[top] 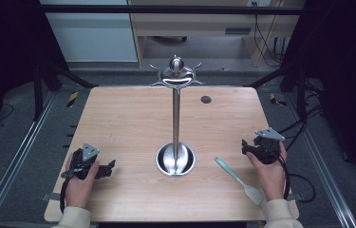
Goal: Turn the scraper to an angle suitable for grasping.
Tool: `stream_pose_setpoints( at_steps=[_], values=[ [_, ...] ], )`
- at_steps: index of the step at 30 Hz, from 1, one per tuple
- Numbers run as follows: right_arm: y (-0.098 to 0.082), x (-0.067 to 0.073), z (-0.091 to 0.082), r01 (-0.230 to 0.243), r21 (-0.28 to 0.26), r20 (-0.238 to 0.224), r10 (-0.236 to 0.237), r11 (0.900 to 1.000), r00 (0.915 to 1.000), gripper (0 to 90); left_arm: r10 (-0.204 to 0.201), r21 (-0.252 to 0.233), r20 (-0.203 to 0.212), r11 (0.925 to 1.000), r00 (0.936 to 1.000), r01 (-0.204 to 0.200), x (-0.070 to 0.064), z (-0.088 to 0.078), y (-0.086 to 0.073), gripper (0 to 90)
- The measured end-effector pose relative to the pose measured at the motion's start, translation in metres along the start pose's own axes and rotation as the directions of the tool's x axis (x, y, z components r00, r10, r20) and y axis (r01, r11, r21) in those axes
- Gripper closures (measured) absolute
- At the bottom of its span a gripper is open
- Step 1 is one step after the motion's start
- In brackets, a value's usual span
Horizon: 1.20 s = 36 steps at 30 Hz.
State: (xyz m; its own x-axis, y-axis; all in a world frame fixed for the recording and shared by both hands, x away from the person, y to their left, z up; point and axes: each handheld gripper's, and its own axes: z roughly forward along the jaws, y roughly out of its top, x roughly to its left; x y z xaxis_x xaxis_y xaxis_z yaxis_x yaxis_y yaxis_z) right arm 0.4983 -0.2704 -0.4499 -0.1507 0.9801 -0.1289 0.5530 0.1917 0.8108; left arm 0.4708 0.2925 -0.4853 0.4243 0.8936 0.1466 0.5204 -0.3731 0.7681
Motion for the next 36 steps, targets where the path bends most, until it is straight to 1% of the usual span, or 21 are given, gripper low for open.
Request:
stream_pose_setpoints(
  at_steps=[3, 5, 6, 8, 9, 13, 14, 15, 16, 17, 19, 20, 21, 24, 25, 26, 28, 29, 30, 32, 36],
  values=[
    [0.001, 0.004, 0.001, 0.011, 0.028, -0.003, -0.011, 1.0, 0.9999, 27.4, 0.005, 0.006, 0.002, 1.0, 1.0, -0.005, 0.0, 0.001, 0.0, 3.2],
    [0.001, 0.006, 0.002, 0.008, 0.064, -0.027, -0.006, 0.998, 0.9996, 33.0, 0.008, 0.006, 0.001, 0.9999, 1.0, -0.008, -0.001, 0.0, 0.0, 3.1],
    [0.001, 0.006, 0.002, 0.008, 0.064, -0.027, -0.006, 0.998, 0.9996, 33.0, 0.008, 0.006, 0.001, 0.9999, 1.0, -0.008, -0.001, 0.0, 0.0, 3.1],
    [0.0, 0.004, 0.002, -0.012, 0.077, -0.045, 0.016, 0.997, 0.9989, 42.2, 0.008, 0.003, 0.0, 1.0, 1.0, -0.008, -0.001, 0.0, 0.0, 3.1],
    [0.0, 0.004, 0.002, -0.012, 0.077, -0.045, 0.016, 0.997, 0.9989, 42.2, 0.009, 0.005, -0.001, 0.9999, 1.0, -0.009, 0.0, 0.0, 0.0, 3.1],
    [-0.002, 0.004, 0.002, 0.02, 0.105, -0.09, -0.011, 0.994, 0.9959, 64.0, 0.01, 0.009, 0.0, 0.9999, 1.0, -0.01, -0.001, 0.001, 0.0, 3.1],
    [-0.003, 0.007, 0.003, 0.027, 0.127, -0.111, -0.013, 0.992, 0.9937, 69.5, 0.011, 0.009, -0.002, 0.9999, 0.9999, -0.011, -0.001, 0.001, 0.0, 3.2],
    [-0.005, 0.011, 0.005, 0.058, 0.149, -0.141, -0.037, 0.987, 0.9893, 77.2, 0.014, 0.009, -0.003, 0.9999, 0.9999, -0.014, -0.001, 0.001, 0.001, 3.1],
    [-0.005, 0.011, 0.005, 0.058, 0.149, -0.141, -0.037, 0.987, 0.9893, 77.2, 0.013, 0.009, -0.003, 0.9999, 0.9999, -0.013, -0.001, 0.001, 0.001, 3.1],
    [-0.005, 0.016, 0.007, 0.082, 0.181, -0.173, -0.05, 0.98, 0.9836, 85.4, 0.015, 0.011, -0.002, 0.9998, 0.9999, -0.015, -0.001, 0.0, 0.0, 3.2],
    [-0.006, 0.018, 0.007, 0.093, 0.192, -0.185, -0.058, 0.977, 0.9811, 88.1, 0.014, 0.011, -0.003, 0.9998, 0.9999, -0.014, -0.001, 0.001, 0.0, 3.2],
    [-0.006, 0.022, 0.008, 0.112, 0.209, -0.204, -0.069, 0.971, 0.9766, 90.0, 0.011, 0.009, -0.002, 0.9999, 0.9999, -0.011, 0.0, 0.001, 0.0, 3.2],
    [-0.006, 0.028, 0.011, 0.141, 0.243, -0.251, -0.078, 0.96, 0.9648, 90.0, 0.011, 0.01, 0.0, 0.9999, 0.9999, -0.011, 0.0, 0.001, 0.0, 3.2],
    [-0.007, 0.04, 0.014, 0.192, 0.272, -0.282, -0.113, 0.943, 0.9528, 90.0, 0.012, 0.012, 0.002, 0.9999, 0.9999, -0.012, -0.001, 0.001, 0.0, 3.3],
    [-0.007, 0.04, 0.014, 0.192, 0.272, -0.282, -0.113, 0.943, 0.9528, 90.0, 0.014, 0.012, 0.003, 0.9998, 0.9999, -0.014, -0.001, 0.001, 0.0, 3.3],
    [-0.008, 0.048, 0.017, 0.229, 0.285, -0.307, -0.137, 0.931, 0.9417, 90.0, 0.014, 0.011, 0.003, 0.9998, 0.9999, -0.014, -0.001, 0.001, 0.001, 3.3],
    [-0.008, 0.056, 0.019, 0.258, 0.291, -0.319, -0.161, 0.921, 0.934, 90.0, 0.014, 0.01, 0.003, 0.9998, 0.9999, -0.014, -0.001, 0.001, 0.001, 3.3],
    [-0.008, 0.056, 0.019, 0.258, 0.291, -0.319, -0.161, 0.921, 0.934, 90.0, 0.014, 0.012, 0.003, 0.9998, 0.9999, -0.015, -0.001, 0.001, 0.0, 3.3],
    [-0.009, 0.064, 0.022, 0.289, 0.299, -0.33, -0.185, 0.909, 0.9255, 90.0, 0.015, 0.014, 0.003, 0.9998, 0.9999, -0.015, -0.001, 0.001, 0.0, 3.3],
    [-0.009, 0.068, 0.023, 0.298, 0.304, -0.339, -0.19, 0.905, 0.9215, 90.0, 0.019, 0.017, 0.005, 0.9997, 0.9998, -0.019, -0.002, 0.001, 0.0, 3.4],
    [-0.01, 0.069, 0.023, 0.303, 0.306, -0.348, -0.19, 0.903, 0.918, 90.0, 0.023, 0.017, 0.005, 0.9996, 0.9997, -0.024, -0.003, 0.002, 0.001, 3.4]
  ],
)
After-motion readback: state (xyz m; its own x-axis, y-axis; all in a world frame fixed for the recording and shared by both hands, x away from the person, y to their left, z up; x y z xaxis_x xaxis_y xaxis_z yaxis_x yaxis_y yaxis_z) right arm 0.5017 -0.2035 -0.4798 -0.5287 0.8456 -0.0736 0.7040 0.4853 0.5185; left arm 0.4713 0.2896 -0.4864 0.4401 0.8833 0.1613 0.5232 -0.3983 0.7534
